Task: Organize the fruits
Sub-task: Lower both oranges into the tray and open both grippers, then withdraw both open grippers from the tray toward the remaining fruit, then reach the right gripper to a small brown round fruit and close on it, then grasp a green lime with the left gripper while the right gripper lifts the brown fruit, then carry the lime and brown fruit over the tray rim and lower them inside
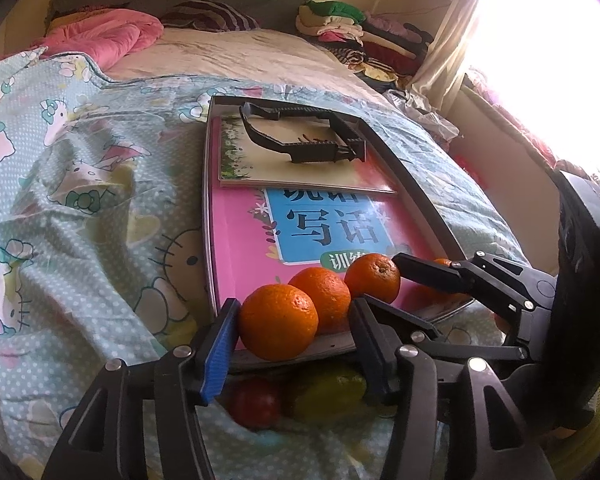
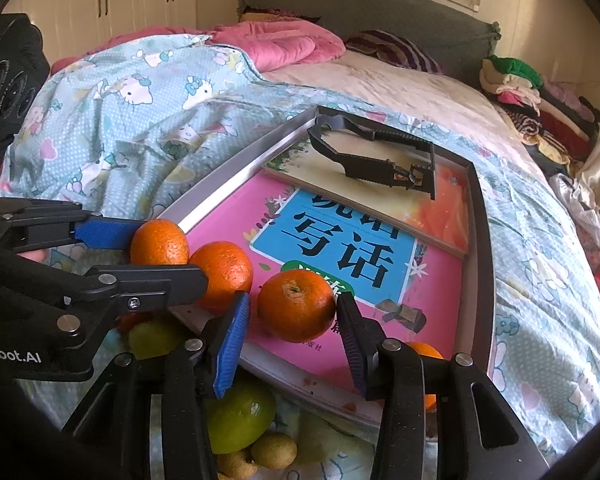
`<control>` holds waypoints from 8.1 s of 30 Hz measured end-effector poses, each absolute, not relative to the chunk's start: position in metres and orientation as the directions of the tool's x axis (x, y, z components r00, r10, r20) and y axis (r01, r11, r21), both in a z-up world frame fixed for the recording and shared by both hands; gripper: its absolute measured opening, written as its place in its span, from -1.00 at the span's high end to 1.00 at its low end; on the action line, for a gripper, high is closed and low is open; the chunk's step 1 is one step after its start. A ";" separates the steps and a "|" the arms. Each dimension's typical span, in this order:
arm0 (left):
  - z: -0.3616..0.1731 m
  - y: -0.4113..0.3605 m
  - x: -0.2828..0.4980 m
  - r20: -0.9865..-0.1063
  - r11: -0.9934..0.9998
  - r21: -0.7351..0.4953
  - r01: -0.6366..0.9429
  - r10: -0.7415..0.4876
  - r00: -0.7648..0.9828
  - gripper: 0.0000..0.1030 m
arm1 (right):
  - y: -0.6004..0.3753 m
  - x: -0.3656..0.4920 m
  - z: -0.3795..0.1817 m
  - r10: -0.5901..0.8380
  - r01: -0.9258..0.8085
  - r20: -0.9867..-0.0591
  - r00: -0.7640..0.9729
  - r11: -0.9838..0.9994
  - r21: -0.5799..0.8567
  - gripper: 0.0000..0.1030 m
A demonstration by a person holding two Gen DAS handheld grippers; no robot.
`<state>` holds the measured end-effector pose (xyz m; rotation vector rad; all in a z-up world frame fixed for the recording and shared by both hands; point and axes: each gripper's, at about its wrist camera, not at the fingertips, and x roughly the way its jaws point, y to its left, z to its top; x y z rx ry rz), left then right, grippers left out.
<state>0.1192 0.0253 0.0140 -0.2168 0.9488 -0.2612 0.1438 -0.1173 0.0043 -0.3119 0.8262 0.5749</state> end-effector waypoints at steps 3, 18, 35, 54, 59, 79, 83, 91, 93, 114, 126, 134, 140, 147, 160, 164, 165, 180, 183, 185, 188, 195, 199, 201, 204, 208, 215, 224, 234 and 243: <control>0.015 0.027 0.117 -0.766 0.945 -0.301 0.126 -0.318 0.559 -0.09 | -0.118 0.138 0.008 0.356 -0.593 -0.756 0.548 0.804 -0.051 0.03; 0.024 0.037 0.113 -0.747 0.946 -0.303 0.118 -0.313 0.586 -0.37 | -0.125 0.120 0.025 0.361 -0.574 -0.725 0.587 0.817 -0.059 -0.12; 0.039 0.039 0.104 -0.722 0.960 -0.258 0.108 -0.266 0.638 -0.44 | -0.159 0.111 0.041 0.378 -0.470 -0.663 0.646 0.882 0.045 -0.27; 0.056 0.035 0.082 -0.703 0.976 -0.198 0.086 -0.203 0.682 -0.57 | -0.194 0.090 0.057 0.363 -0.399 -0.611 0.703 0.913 0.084 -0.37; 0.058 0.035 0.077 -0.701 0.978 -0.191 0.087 -0.198 0.685 -0.57 | -0.199 0.084 0.056 0.360 -0.394 -0.613 0.703 0.915 0.085 -0.37; 0.039 0.016 0.060 -0.745 0.985 -0.122 0.123 -0.173 0.644 -0.57 | -0.183 0.049 0.030 0.396 -0.459 -0.671 0.628 0.884 0.092 -0.37; 0.035 0.013 0.058 -0.752 0.985 -0.111 0.130 -0.169 0.637 -0.57 | -0.178 0.044 0.019 0.399 -0.469 -0.695 0.598 0.878 0.099 -0.37; 0.029 0.009 0.056 -0.765 0.986 -0.102 0.135 -0.164 0.623 -0.57 | -0.177 0.037 0.006 0.399 -0.468 -0.722 0.566 0.876 0.117 -0.37; 0.028 0.009 0.055 -0.768 0.986 -0.099 0.135 -0.162 0.620 -0.57 | -0.176 0.036 0.006 0.401 -0.471 -0.723 0.563 0.874 0.119 -0.37; 0.004 0.005 0.056 -0.805 0.986 -0.088 0.143 -0.155 0.572 -0.57 | -0.161 0.030 -0.019 0.425 -0.527 -0.761 0.490 0.840 0.130 0.47; -0.017 -0.003 0.071 -0.816 0.982 -0.091 0.163 -0.167 0.554 -0.50 | -0.160 0.031 -0.026 0.444 -0.529 -0.756 0.480 0.834 0.154 0.48; -0.021 -0.009 0.080 -0.809 0.979 -0.109 0.174 -0.189 0.557 -0.45 | -0.161 0.031 -0.027 0.454 -0.529 -0.751 0.480 0.832 0.166 0.48; -0.025 -0.014 0.080 -0.804 0.981 -0.084 0.177 -0.172 0.569 -0.41 | -0.162 0.030 -0.027 0.459 -0.530 -0.746 0.482 0.831 0.169 0.48; -0.020 -0.008 0.075 -0.802 0.975 -0.117 0.187 -0.204 0.561 -0.34 | -0.171 0.031 -0.013 0.466 -0.512 -0.727 0.504 0.839 0.184 0.48; 0.000 0.004 0.064 -0.775 0.952 -0.209 0.225 -0.301 0.555 0.43 | -0.184 0.042 -0.002 0.466 -0.476 -0.706 0.534 0.855 0.204 0.48; -0.004 0.000 0.066 -0.774 0.950 -0.203 0.238 -0.304 0.555 0.24 | -0.183 0.042 -0.002 0.471 -0.474 -0.702 0.534 0.855 0.212 0.48; -0.005 -0.002 0.066 -0.773 0.949 -0.203 0.240 -0.306 0.556 0.17 | -0.183 0.043 -0.002 0.471 -0.474 -0.702 0.534 0.854 0.213 0.48; -0.010 -0.008 0.064 -0.772 0.958 -0.134 0.253 -0.261 0.580 0.06 | -0.191 0.043 -0.002 0.482 -0.460 -0.691 0.538 0.855 0.238 0.48; -0.003 0.010 0.064 -0.755 0.947 -0.216 0.238 -0.317 0.574 0.06 | -0.193 0.043 0.000 0.488 -0.462 -0.685 0.541 0.853 0.243 0.48; -0.001 0.018 0.064 -0.758 0.944 -0.229 0.239 -0.327 0.564 0.06 | -0.194 0.044 -0.001 0.491 -0.461 -0.685 0.539 0.852 0.248 0.48; 0.002 0.020 0.062 -0.763 0.944 -0.221 0.247 -0.325 0.560 0.06 | -0.194 0.044 -0.001 0.494 -0.461 -0.685 0.536 0.850 0.254 0.48; 0.000 0.014 0.063 -0.770 0.936 -0.230 0.267 -0.343 0.537 0.06 | -0.194 0.045 -0.002 0.494 -0.462 -0.685 0.535 0.850 0.253 0.48; -0.007 -0.012 0.070 -0.806 0.940 -0.158 0.301 -0.300 0.511 0.05 | -0.193 0.045 -0.002 0.497 -0.464 -0.685 0.532 0.848 0.255 0.48; -0.010 -0.019 0.075 -0.823 0.948 -0.115 0.297 -0.259 0.505 0.06 | -0.192 0.044 -0.002 0.496 -0.466 -0.686 0.533 0.849 0.251 0.47; -0.012 -0.022 0.085 -0.843 0.955 -0.114 0.274 -0.238 0.482 0.13 | -0.193 0.046 -0.001 0.496 -0.464 -0.683 0.536 0.849 0.253 0.47; -0.018 -0.031 0.093 -0.859 0.961 -0.065 0.270 -0.191 0.475 0.22 | -0.195 0.046 0.002 0.493 -0.462 -0.677 0.546 0.852 0.248 0.47; 0.003 -0.025 0.083 -0.826 0.956 -0.115 0.270 -0.243 0.509 0.23 | -0.197 0.054 0.022 0.495 -0.469 -0.643 0.584 0.852 0.231 0.47; 0.038 -0.024 0.100 -0.782 0.944 -0.183 0.273 -0.308 0.542 0.23 | -0.188 0.095 0.032 0.497 -0.481 -0.645 0.581 0.849 0.220 0.48; 0.028 -0.027 0.114 -0.785 0.942 -0.197 0.272 -0.318 0.531 0.23 | -0.173 0.118 0.018 0.447 -0.535 -0.702 0.555 0.837 0.110 0.48; 0.026 -0.031 0.126 -0.795 0.943 -0.182 0.277 -0.307 0.522 0.23 | -0.160 0.131 0.012 0.412 -0.573 -0.750 0.518 0.818 0.053 0.47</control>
